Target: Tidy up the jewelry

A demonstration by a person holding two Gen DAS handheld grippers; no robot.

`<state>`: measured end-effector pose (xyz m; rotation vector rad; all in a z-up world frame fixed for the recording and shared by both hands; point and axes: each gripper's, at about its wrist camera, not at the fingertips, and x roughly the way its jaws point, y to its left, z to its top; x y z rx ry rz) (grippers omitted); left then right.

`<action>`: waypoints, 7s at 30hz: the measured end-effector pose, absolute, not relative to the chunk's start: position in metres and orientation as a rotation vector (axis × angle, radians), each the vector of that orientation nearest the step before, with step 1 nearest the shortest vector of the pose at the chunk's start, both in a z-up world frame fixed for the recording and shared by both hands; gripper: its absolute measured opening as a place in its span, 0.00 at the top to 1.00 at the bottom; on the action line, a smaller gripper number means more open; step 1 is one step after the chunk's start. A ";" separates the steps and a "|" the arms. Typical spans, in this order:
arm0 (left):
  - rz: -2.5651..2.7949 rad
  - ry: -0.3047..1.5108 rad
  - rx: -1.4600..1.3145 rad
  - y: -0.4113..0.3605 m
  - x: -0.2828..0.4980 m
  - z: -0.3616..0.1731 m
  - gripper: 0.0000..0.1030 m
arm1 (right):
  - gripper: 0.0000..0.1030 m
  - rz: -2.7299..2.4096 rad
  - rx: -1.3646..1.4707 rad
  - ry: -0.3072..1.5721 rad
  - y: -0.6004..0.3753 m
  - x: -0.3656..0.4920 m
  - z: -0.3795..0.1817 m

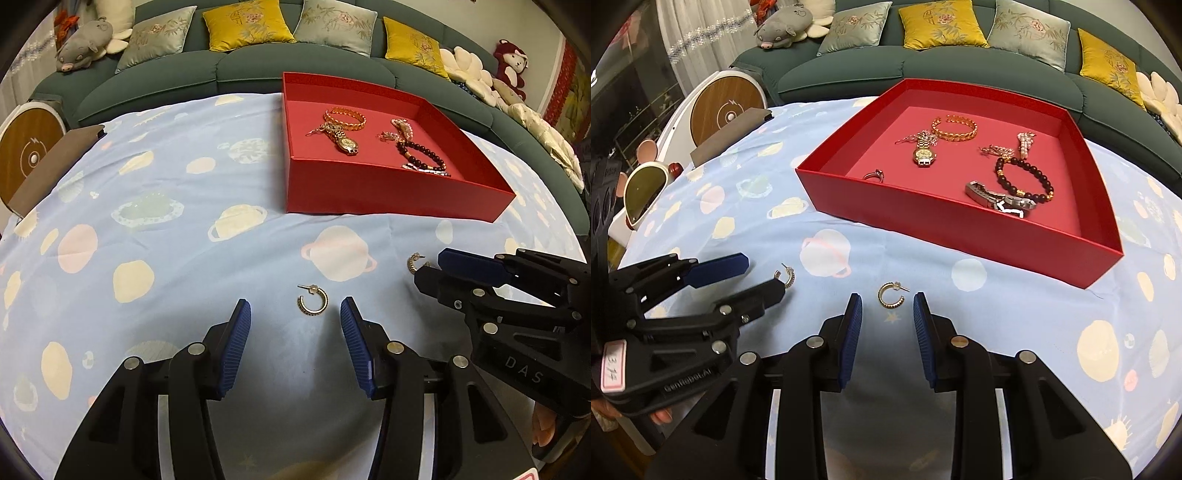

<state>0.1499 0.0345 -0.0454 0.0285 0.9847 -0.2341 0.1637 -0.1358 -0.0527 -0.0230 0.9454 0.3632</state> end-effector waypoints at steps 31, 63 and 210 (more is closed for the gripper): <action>-0.278 0.939 -0.041 0.043 0.157 -0.034 1.00 | 0.85 0.345 -0.073 0.927 -0.128 0.172 -0.057; -0.290 0.870 -0.024 0.021 0.165 -0.008 0.85 | 0.85 0.339 -0.003 0.880 -0.144 0.172 -0.030; -0.102 0.796 0.027 -0.030 0.157 0.047 0.35 | 0.28 0.074 0.070 0.755 -0.218 0.143 0.023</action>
